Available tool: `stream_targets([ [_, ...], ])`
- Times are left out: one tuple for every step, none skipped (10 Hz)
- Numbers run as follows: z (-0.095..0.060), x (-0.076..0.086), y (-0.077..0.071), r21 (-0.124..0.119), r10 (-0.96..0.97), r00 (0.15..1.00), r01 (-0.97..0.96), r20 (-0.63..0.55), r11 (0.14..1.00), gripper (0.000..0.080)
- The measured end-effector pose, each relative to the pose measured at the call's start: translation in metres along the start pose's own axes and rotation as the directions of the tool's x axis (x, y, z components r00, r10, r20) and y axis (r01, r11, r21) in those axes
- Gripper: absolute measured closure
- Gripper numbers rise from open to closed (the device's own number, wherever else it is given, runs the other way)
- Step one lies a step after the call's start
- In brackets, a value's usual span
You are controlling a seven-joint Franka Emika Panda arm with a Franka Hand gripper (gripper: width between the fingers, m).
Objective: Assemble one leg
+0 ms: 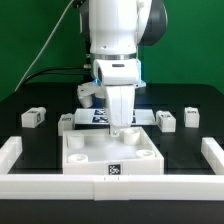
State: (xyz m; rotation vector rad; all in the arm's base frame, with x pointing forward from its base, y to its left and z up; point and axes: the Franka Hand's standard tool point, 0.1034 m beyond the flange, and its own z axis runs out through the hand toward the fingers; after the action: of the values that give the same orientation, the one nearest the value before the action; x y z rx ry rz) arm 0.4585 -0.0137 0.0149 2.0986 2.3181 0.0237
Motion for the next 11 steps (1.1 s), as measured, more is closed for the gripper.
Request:
stream_targets([
  [0.000, 0.009, 0.002, 0.002, 0.017, 1.000, -0.017, 0.000, 1.000, 0.0742],
  [-0.001, 0.020, 0.005, 0.023, 0.033, 0.999, -0.033, 0.007, 0.999, 0.0742],
  [-0.004, 0.035, 0.013, 0.027, 0.054, 0.998, -0.055, 0.012, 0.998, 0.0742],
  [-0.006, 0.048, 0.018, 0.025, 0.061, 0.998, -0.061, 0.013, 0.998, 0.0742],
  [-0.006, 0.060, 0.021, 0.022, 0.055, 0.998, -0.055, 0.012, 0.998, 0.0742],
  [-0.006, 0.069, 0.024, 0.027, 0.048, 0.999, -0.049, 0.013, 0.998, 0.0742],
  [-0.005, 0.076, 0.027, 0.038, 0.036, 0.999, -0.036, 0.015, 0.999, 0.0742],
  [-0.004, 0.081, 0.030, 0.041, 0.027, 1.000, -0.028, 0.013, 0.999, 0.0742],
  [-0.004, 0.085, 0.033, 0.046, 0.024, 1.000, -0.024, 0.013, 0.999, 0.0742],
  [-0.003, 0.086, 0.038, 0.043, 0.028, 1.000, -0.028, 0.012, 0.999, 0.0741],
  [-0.001, 0.087, 0.041, 0.046, 0.048, 0.999, -0.049, 0.012, 0.998, 0.0741],
])
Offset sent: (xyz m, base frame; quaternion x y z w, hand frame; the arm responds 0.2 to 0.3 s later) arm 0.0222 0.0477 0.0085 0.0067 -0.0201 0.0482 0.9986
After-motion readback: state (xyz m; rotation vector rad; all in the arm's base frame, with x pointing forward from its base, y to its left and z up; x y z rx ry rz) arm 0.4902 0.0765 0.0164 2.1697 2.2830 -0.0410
